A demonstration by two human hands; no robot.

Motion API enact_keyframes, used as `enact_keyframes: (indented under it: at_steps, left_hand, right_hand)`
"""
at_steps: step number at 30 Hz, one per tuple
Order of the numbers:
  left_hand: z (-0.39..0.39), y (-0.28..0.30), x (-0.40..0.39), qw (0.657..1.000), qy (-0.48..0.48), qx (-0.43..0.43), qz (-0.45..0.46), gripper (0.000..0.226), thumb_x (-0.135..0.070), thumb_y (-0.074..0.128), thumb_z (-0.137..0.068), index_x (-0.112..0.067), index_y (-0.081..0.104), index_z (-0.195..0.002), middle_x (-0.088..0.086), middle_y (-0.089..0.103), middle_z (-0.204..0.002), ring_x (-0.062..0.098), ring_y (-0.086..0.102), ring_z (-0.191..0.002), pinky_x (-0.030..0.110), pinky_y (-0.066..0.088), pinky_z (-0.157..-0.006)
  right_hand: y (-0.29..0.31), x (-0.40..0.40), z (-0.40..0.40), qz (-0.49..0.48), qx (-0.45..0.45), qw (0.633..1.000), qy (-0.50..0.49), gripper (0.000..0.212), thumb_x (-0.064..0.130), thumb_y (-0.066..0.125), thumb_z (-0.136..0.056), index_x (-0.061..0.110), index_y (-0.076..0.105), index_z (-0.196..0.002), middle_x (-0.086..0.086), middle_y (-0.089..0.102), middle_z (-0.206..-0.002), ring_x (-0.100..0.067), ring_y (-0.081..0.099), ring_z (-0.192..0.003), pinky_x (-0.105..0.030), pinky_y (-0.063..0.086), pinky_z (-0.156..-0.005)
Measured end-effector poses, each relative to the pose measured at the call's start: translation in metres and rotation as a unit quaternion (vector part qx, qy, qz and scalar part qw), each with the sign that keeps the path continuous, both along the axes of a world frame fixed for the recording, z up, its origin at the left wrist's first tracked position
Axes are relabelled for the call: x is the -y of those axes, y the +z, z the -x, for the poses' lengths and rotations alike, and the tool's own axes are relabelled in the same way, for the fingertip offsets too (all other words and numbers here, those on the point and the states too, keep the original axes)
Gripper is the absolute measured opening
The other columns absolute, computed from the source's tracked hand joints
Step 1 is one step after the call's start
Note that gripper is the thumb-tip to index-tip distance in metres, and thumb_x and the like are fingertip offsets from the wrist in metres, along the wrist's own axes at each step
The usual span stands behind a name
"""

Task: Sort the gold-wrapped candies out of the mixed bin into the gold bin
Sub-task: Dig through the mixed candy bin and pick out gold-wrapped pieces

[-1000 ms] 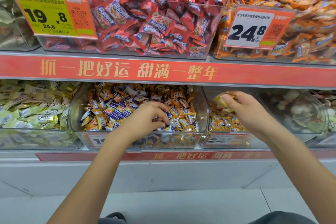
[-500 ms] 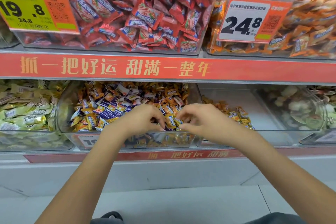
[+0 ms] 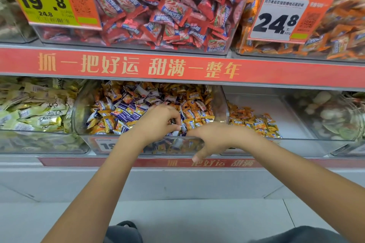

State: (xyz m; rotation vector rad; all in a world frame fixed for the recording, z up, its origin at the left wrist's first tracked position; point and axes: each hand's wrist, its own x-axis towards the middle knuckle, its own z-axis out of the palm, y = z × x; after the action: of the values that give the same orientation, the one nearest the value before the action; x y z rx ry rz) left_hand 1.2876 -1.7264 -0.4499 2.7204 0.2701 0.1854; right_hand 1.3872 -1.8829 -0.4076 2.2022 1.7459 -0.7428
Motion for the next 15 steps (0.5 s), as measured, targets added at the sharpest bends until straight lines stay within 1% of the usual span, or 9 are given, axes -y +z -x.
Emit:
enact_keyframes:
  at_steps: [2,3,5,6,7,8,9,12,15]
  left_hand:
    - [0.000,0.000,0.001,1.000,0.000,0.002,0.001,0.006,-0.030,0.065,-0.088,-0.024,0.065,-0.085,-0.011,0.056,-0.090,0.014,0.051,-0.093,0.039,0.039,-0.091]
    - [0.001,0.001,0.001,1.000,-0.001,0.004,0.002,0.006,-0.030,0.065,-0.088,-0.024,0.065,-0.085,-0.011,0.056,-0.091,0.014,0.051,-0.094,0.038,0.039,-0.091]
    - [0.001,0.001,0.001,1.000,0.000,0.007,0.005,0.006,-0.030,0.065,-0.088,-0.024,0.065,-0.085,-0.011,0.055,-0.091,0.014,0.051,-0.093,0.038,0.039,-0.091]
    - [0.001,0.000,0.001,1.000,0.000,0.007,0.007,0.006,-0.030,0.066,-0.087,-0.024,0.065,-0.085,-0.011,0.055,-0.090,0.014,0.051,-0.093,0.039,0.039,-0.091]
    - [0.001,0.000,0.000,1.000,0.001,0.007,0.009,0.006,-0.030,0.066,-0.087,-0.025,0.065,-0.084,-0.011,0.055,-0.090,0.014,0.051,-0.093,0.039,0.040,-0.091]
    - [0.001,-0.001,0.000,1.000,0.001,0.007,0.012,0.006,-0.030,0.066,-0.087,-0.025,0.064,-0.083,-0.011,0.055,-0.089,0.014,0.051,-0.092,0.039,0.040,-0.091]
    - [0.001,-0.001,0.000,1.000,0.001,0.007,0.015,0.007,-0.030,0.066,-0.087,-0.026,0.064,-0.083,-0.012,0.055,-0.089,0.014,0.051,-0.091,0.040,0.040,-0.091]
    - [0.001,0.000,0.000,1.000,0.001,0.005,0.017,0.007,-0.030,0.066,-0.087,-0.026,0.064,-0.082,-0.012,0.054,-0.088,0.013,0.050,-0.090,0.040,0.040,-0.091]
    - [0.002,0.001,0.001,1.000,0.000,0.010,0.018,0.006,-0.030,0.067,-0.086,-0.027,0.064,-0.083,-0.012,0.054,-0.088,0.013,0.050,-0.090,0.041,0.041,-0.091]
  right_hand:
    - [0.004,0.004,-0.001,-0.014,-0.033,0.999,-0.008,0.041,0.045,0.052,-0.094,0.019,0.051,-0.126,0.013,0.047,-0.090,-0.012,0.046,-0.083,-0.025,0.034,-0.063]
    - [0.005,0.005,-0.002,-0.026,-0.055,0.998,-0.016,0.034,0.042,0.050,-0.097,0.020,0.055,-0.122,0.014,0.049,-0.088,-0.010,0.046,-0.078,-0.024,0.034,-0.064]
    - [0.006,0.008,-0.004,-0.061,-0.091,0.994,-0.030,0.019,0.034,0.051,-0.098,0.024,0.063,-0.108,0.012,0.054,-0.080,-0.008,0.049,-0.070,-0.026,0.037,-0.063]
    - [0.006,0.009,-0.006,-0.077,-0.094,0.992,-0.040,0.018,0.031,0.054,-0.097,0.023,0.066,-0.107,0.009,0.060,-0.084,-0.011,0.053,-0.074,-0.028,0.040,-0.067]
    - [0.006,0.010,-0.007,-0.093,-0.092,0.990,-0.052,0.020,0.029,0.058,-0.094,0.023,0.067,-0.111,0.007,0.065,-0.095,-0.014,0.057,-0.084,-0.030,0.045,-0.074]
    - [0.006,0.011,-0.009,-0.110,-0.090,0.988,-0.066,0.024,0.028,0.063,-0.091,0.024,0.067,-0.115,0.006,0.067,-0.106,-0.015,0.058,-0.094,-0.032,0.047,-0.083]
    - [0.007,0.013,-0.011,-0.131,-0.093,0.984,-0.076,0.028,0.026,0.068,-0.088,0.026,0.068,-0.115,0.006,0.067,-0.110,-0.016,0.058,-0.100,-0.034,0.047,-0.088]
    - [0.007,0.016,-0.013,-0.179,-0.110,0.973,-0.099,0.025,0.020,0.075,-0.081,0.030,0.071,-0.103,0.013,0.064,-0.104,-0.014,0.060,-0.098,-0.035,0.049,-0.087]
    - [0.006,0.020,-0.014,-0.217,-0.126,0.960,-0.122,0.023,0.013,0.076,-0.079,0.029,0.073,-0.096,0.011,0.068,-0.103,-0.010,0.062,-0.095,-0.032,0.051,-0.087]
